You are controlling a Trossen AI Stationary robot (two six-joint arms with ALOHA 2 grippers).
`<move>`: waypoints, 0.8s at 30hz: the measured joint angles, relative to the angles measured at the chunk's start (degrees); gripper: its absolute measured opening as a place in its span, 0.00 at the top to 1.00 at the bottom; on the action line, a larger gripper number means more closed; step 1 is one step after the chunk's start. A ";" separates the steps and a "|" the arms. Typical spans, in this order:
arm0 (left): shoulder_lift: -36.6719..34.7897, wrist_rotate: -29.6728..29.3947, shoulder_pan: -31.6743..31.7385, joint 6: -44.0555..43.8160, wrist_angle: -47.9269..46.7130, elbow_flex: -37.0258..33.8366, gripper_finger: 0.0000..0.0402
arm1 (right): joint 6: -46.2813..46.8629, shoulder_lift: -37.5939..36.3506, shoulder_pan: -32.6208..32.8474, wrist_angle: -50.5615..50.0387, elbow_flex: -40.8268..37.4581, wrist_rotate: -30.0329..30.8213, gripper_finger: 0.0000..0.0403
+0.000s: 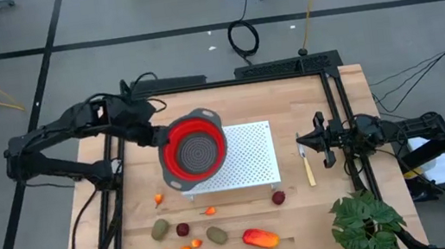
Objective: Pick & Place Fruit
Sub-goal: Put the red strainer bowl on the shelf
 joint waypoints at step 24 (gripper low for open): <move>9.31 6.39 5.22 12.45 -0.37 -0.07 0.99 | 0.20 0.00 0.00 0.00 0.00 -0.01 1.00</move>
